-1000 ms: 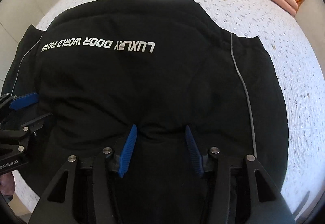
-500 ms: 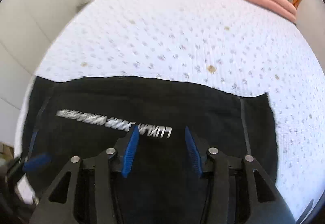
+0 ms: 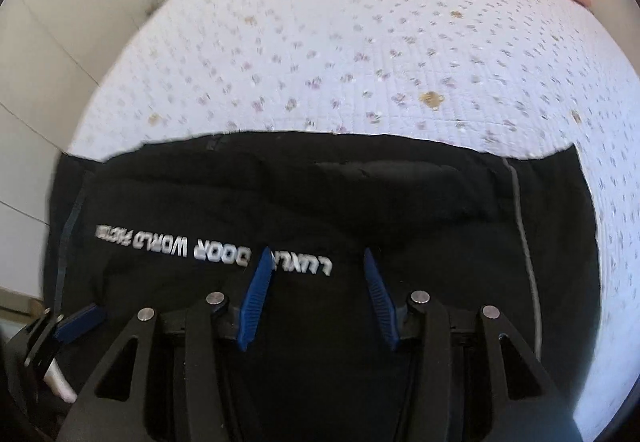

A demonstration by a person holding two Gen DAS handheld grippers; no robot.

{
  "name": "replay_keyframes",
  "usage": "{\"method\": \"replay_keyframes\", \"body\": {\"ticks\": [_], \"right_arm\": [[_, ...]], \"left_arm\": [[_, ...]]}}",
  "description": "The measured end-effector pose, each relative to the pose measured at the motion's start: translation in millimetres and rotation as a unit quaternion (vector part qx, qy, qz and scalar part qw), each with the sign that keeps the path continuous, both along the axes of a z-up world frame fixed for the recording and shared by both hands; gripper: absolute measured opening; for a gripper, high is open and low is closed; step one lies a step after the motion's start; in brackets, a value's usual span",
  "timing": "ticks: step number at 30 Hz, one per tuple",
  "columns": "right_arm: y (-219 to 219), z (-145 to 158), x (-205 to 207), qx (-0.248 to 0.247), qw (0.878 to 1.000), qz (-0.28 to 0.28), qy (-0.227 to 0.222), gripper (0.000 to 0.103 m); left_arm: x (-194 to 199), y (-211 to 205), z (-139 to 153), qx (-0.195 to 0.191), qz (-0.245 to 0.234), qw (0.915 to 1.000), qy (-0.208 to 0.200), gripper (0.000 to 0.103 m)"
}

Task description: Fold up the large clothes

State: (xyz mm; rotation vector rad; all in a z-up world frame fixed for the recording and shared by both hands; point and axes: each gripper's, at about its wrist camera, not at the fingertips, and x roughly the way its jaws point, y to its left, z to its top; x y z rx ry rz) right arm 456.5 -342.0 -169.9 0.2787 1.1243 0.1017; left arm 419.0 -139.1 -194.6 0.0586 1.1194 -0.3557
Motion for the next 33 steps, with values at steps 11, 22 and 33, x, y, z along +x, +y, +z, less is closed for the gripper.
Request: {"method": "replay_keyframes", "body": {"ticks": [11,22,33], "right_arm": [[-115,7,-93,-0.018,0.994,-0.107,0.02,0.077],[-179,-63,-101,0.103,0.986,-0.112,0.074,0.098],[-201,-97,-71,0.199,0.976,-0.038,0.085,0.1]], "left_arm": [[2,130,34,0.032,0.103,0.9942,-0.009,0.075],[32,183,-35,-0.098,0.129,0.9787,0.126,0.085],[37,208,-65,-0.21,0.154,0.9465,0.19,0.09]]}}
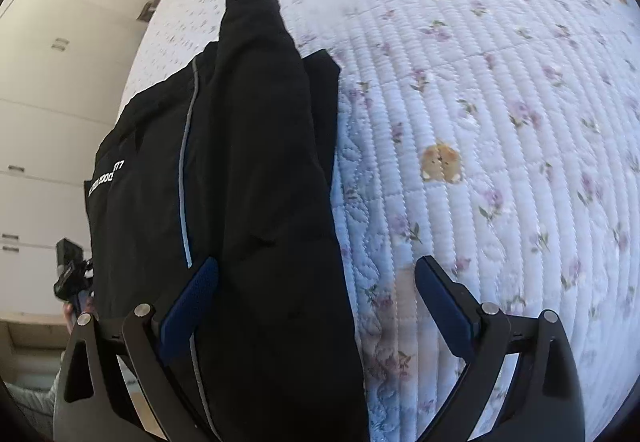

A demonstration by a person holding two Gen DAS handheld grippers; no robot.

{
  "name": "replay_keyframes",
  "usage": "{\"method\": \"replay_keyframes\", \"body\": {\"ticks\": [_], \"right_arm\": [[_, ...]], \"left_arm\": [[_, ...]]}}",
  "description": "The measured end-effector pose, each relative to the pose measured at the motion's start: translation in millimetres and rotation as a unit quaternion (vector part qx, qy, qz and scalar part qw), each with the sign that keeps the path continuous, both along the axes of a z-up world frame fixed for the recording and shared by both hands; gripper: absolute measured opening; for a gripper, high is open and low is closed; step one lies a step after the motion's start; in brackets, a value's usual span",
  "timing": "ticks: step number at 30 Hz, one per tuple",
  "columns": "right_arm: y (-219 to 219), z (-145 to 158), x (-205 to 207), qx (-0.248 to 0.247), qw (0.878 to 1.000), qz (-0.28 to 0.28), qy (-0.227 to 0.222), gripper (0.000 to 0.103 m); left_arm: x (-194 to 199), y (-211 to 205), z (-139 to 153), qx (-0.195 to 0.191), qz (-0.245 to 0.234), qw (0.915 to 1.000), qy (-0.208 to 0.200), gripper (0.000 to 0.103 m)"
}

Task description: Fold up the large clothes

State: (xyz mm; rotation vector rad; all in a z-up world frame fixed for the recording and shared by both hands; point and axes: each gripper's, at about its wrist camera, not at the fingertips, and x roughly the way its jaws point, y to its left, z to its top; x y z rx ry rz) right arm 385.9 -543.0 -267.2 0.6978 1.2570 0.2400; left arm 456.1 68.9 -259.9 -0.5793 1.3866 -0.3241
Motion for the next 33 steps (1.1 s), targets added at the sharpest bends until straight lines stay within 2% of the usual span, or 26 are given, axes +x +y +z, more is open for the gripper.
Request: {"method": "replay_keyframes", "body": {"ticks": [8,14,16,18,21,22,24,26,27,28,29,30,33], "right_arm": [[5,-3,34,0.02,0.999,0.041,0.003,0.101],[-1,-6,42,0.058,0.997,0.048,0.003,0.102],[-3,-9,46,0.09,0.995,0.049,0.003,0.102],[-6,-13,48,0.1,0.994,0.051,0.005,0.102],[-15,-21,50,0.13,0.991,0.044,-0.001,0.102],[-16,-22,52,0.144,0.989,0.041,-0.005,0.101],[-13,-21,53,0.154,0.987,0.045,-0.011,0.093],[-8,-23,57,0.169,0.984,0.054,-0.018,0.069],[-3,-25,58,0.186,0.981,0.055,-0.019,0.068],[-1,-28,61,0.195,0.979,0.049,-0.019,0.066],[1,-30,62,0.197,0.979,0.049,-0.02,0.064],[3,-30,63,0.198,0.979,0.046,-0.024,0.062],[4,-19,59,0.201,0.978,0.037,-0.045,0.045]], "left_arm": [[-10,-8,3,0.018,0.005,0.9998,-0.004,0.091],[-15,-8,0,0.007,0.016,0.9999,0.001,0.093],[-16,-8,0,0.006,0.016,0.9999,0.002,0.093],[-16,-5,-2,-0.015,0.022,0.9996,0.006,0.093],[-16,8,-15,-0.117,0.053,0.9916,0.019,0.093],[-17,9,-19,-0.127,0.059,0.99,0.021,0.093],[-18,7,-21,-0.122,0.056,0.9908,0.014,0.092],[-19,5,-19,-0.122,0.054,0.991,0.005,0.092],[-21,3,-19,-0.122,0.054,0.991,0.004,0.092],[-21,0,-19,-0.118,0.052,0.9916,0.004,0.088],[-22,-4,-17,-0.109,0.049,0.9929,-0.001,0.078],[-22,-8,-13,-0.099,0.044,0.9941,-0.007,0.059],[-29,-18,9,-0.053,0.026,0.9969,-0.052,0.037]]}}
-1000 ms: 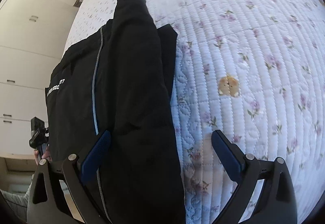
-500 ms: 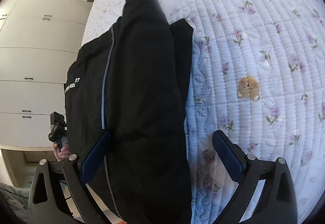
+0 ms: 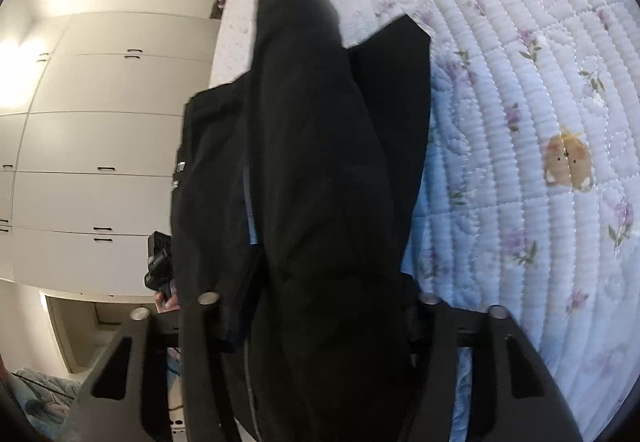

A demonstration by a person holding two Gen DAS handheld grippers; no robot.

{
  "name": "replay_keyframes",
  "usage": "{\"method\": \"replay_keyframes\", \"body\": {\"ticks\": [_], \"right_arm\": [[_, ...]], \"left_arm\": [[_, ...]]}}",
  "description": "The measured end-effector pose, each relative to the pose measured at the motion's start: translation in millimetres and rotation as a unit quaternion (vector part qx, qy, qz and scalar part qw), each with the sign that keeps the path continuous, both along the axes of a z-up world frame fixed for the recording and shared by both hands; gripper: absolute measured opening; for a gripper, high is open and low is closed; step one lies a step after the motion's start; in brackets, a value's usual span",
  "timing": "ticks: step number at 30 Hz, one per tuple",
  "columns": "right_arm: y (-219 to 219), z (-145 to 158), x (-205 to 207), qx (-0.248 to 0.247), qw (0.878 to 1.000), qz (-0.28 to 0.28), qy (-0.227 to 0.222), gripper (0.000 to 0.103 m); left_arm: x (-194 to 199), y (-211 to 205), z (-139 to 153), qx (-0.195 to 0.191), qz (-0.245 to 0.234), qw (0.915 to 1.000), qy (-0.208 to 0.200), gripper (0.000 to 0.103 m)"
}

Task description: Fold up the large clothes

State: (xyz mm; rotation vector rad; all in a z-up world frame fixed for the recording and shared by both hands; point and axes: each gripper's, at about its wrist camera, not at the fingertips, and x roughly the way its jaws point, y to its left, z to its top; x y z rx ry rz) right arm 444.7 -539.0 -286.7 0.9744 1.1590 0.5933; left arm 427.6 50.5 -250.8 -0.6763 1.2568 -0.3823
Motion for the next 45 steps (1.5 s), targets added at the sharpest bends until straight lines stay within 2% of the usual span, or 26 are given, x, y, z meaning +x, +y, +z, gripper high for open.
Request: {"method": "replay_keyframes", "body": {"ticks": [2,4,9,13,18,21,23,26,31,34,36,40,43,45], "right_arm": [[4,12,-9,-0.009,1.0,-0.006,-0.02,0.036],[8,30,-19,-0.02,0.999,-0.011,-0.043,0.034],[41,94,-47,-0.078,0.992,-0.01,-0.098,0.032],[63,140,-81,-0.1,0.988,-0.009,-0.12,0.031],[78,183,-130,-0.103,0.987,-0.01,-0.124,0.031],[85,197,-150,-0.123,0.985,0.002,-0.119,0.031],[87,194,-153,-0.13,0.985,0.009,-0.112,0.031],[82,172,-160,-0.131,0.987,0.015,-0.089,0.031],[84,108,-172,-0.147,0.987,0.02,-0.057,0.031],[67,85,-185,-0.126,0.99,-0.008,-0.059,0.031],[64,75,-188,-0.13,0.989,-0.013,-0.065,0.032],[68,62,-197,-0.139,0.988,-0.032,-0.061,0.041],[60,59,-207,-0.15,0.986,-0.063,-0.036,0.044],[49,63,-224,-0.165,0.982,-0.093,-0.023,0.047]], "left_arm": [[-9,-5,21,0.002,-0.002,0.9996,-0.028,0.031],[-21,-8,45,-0.011,-0.009,0.9982,-0.059,0.028],[-52,-16,95,-0.022,-0.035,0.994,-0.102,0.026],[-90,-9,132,-0.022,-0.058,0.9899,-0.128,0.026],[-145,13,160,-0.03,-0.066,0.9874,-0.141,0.026],[-178,20,160,-0.029,-0.072,0.987,-0.141,0.026],[-199,27,146,-0.032,-0.071,0.9885,-0.13,0.026],[-218,32,115,-0.031,-0.061,0.9915,-0.11,0.026],[-245,52,46,-0.024,-0.024,0.9965,-0.076,0.026],[-251,80,13,-0.07,0.008,0.9952,-0.069,0.027],[-252,87,-1,-0.072,0.012,0.9947,-0.073,0.029],[-257,102,-19,-0.084,0.029,0.9933,-0.073,0.04],[-271,122,-7,-0.068,0.057,0.9913,-0.097,0.042],[-286,136,11,-0.038,0.078,0.9891,-0.119,0.042]]}}
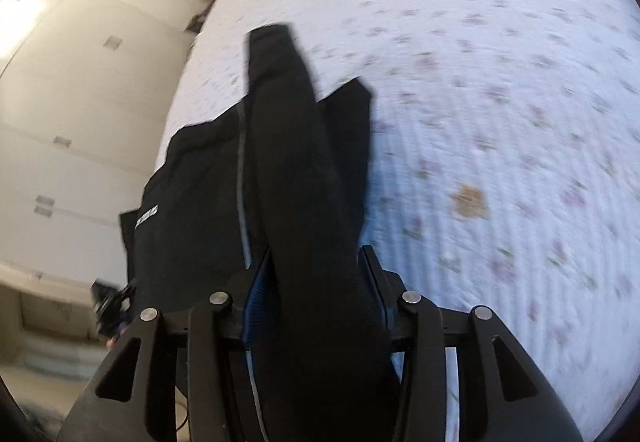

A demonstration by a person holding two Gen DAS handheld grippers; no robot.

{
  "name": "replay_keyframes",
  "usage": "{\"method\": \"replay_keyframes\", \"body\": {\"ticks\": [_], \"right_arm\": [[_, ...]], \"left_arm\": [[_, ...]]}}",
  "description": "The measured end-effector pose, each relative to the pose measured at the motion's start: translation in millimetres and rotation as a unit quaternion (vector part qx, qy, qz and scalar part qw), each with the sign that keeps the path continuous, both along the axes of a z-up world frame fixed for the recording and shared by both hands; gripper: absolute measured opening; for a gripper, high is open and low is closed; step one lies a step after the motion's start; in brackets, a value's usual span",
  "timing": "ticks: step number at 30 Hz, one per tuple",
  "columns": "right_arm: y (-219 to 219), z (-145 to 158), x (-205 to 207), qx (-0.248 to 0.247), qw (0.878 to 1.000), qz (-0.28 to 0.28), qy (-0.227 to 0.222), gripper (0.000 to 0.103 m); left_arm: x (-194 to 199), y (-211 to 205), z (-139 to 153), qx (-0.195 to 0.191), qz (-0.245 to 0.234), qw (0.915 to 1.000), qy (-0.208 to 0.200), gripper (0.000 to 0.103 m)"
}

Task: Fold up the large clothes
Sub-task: 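Lay the folded jacket flat on the quilt and open both grippers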

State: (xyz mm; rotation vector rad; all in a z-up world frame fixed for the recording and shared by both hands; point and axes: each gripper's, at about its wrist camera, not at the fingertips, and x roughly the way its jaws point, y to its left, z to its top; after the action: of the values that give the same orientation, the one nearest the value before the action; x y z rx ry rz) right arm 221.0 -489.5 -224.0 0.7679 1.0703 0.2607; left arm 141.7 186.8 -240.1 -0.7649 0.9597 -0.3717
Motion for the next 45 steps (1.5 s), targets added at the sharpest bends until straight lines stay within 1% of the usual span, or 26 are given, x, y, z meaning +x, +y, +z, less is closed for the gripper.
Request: {"method": "replay_keyframes", "body": {"ticks": [1,3,4,5,6,8,9,11,13,15,17,19,20,22,24,27,30,33,34,35,37,38,41,42,44,45], "right_arm": [[-3,6,-10,-0.02,1.0,-0.017,0.002,0.05],[-6,13,-29,-0.084,0.995,-0.046,0.004,0.05],[-6,26,-43,-0.13,0.99,-0.062,0.003,0.05],[-4,37,-44,-0.154,0.986,-0.07,0.0,0.052],[3,50,-52,-0.166,0.983,-0.077,-0.01,0.052],[10,77,-67,-0.157,0.984,-0.077,-0.044,0.052],[25,91,-67,-0.153,0.984,-0.069,-0.059,0.052],[70,113,-58,-0.188,0.978,-0.04,-0.078,0.052],[121,122,-43,-0.234,0.968,-0.008,-0.089,0.05],[153,119,-22,-0.23,0.968,0.011,-0.095,0.043],[172,108,7,-0.237,0.968,0.018,-0.084,0.034],[189,78,37,-0.267,0.962,0.023,-0.052,0.025],[190,60,44,-0.275,0.96,0.029,-0.037,0.025],[194,30,59,-0.278,0.96,0.034,-0.007,0.024],[191,20,61,-0.266,0.964,0.026,-0.006,0.024],[182,23,63,-0.255,0.967,0.028,0.004,0.024],[175,36,59,-0.235,0.972,0.028,0.012,0.026],[164,59,32,-0.197,0.98,0.014,-0.003,0.037],[163,69,20,-0.201,0.98,0.006,-0.01,0.045],[161,81,5,-0.216,0.976,-0.004,-0.018,0.05],[161,106,-26,-0.252,0.967,-0.021,-0.032,0.05],[162,118,-37,-0.26,0.964,-0.025,-0.041,0.05],[169,154,-82,-0.28,0.957,-0.036,-0.07,0.051],[174,168,-99,-0.298,0.951,-0.043,-0.077,0.053],[189,191,-118,-0.323,0.94,-0.057,-0.091,0.062],[192,205,-133,-0.333,0.935,-0.066,-0.104,0.064]], "left_arm": [[-8,4,11,0.026,0.007,0.9996,-0.006,0.042],[-23,2,34,0.084,0.011,0.9962,-0.021,0.041],[-32,-3,46,0.119,0.01,0.9924,-0.027,0.041],[-42,-13,59,0.157,0.006,0.987,-0.031,0.041],[-48,-20,68,0.18,0.0,0.983,-0.035,0.041],[-61,-49,84,0.22,-0.021,0.974,-0.048,0.041],[-69,-62,85,0.231,-0.031,0.9709,-0.056,0.041],[-73,-98,87,0.266,-0.058,0.9599,-0.065,0.041],[-70,-140,86,0.324,-0.075,0.9405,-0.067,0.041],[-64,-168,74,0.356,-0.085,0.9285,-0.063,0.041],[-52,-189,56,0.368,-0.099,0.923,-0.053,0.041],[-44,-193,39,0.379,-0.097,0.9199,-0.022,0.041],[-42,-193,35,0.378,-0.095,0.9206,-0.015,0.041],[-41,-188,34,0.368,-0.093,0.9249,-0.019,0.042],[-39,-186,31,0.363,-0.095,0.9269,-0.02,0.043],[-40,-188,32,0.376,-0.097,0.921,-0.026,0.043],[-51,-192,43,0.392,-0.089,0.9152,-0.031,0.043],[-71,-193,63,0.406,-0.083,0.9092,-0.044,0.044],[-79,-193,72,0.413,-0.079,0.906,-0.05,0.044],[-85,-194,81,0.418,-0.074,0.9037,-0.056,0.044],[-99,-193,103,0.421,-0.064,0.9017,-0.073,0.047],[-109,-193,118,0.418,-0.06,0.9022,-0.086,0.048],[-136,-202,160,0.411,-0.052,0.9019,-0.123,0.057],[-144,-206,175,0.409,-0.05,0.9011,-0.134,0.062],[-161,-209,199,0.405,-0.045,0.8993,-0.159,0.064],[-172,-211,213,0.401,-0.043,0.8984,-0.174,0.067]]}}
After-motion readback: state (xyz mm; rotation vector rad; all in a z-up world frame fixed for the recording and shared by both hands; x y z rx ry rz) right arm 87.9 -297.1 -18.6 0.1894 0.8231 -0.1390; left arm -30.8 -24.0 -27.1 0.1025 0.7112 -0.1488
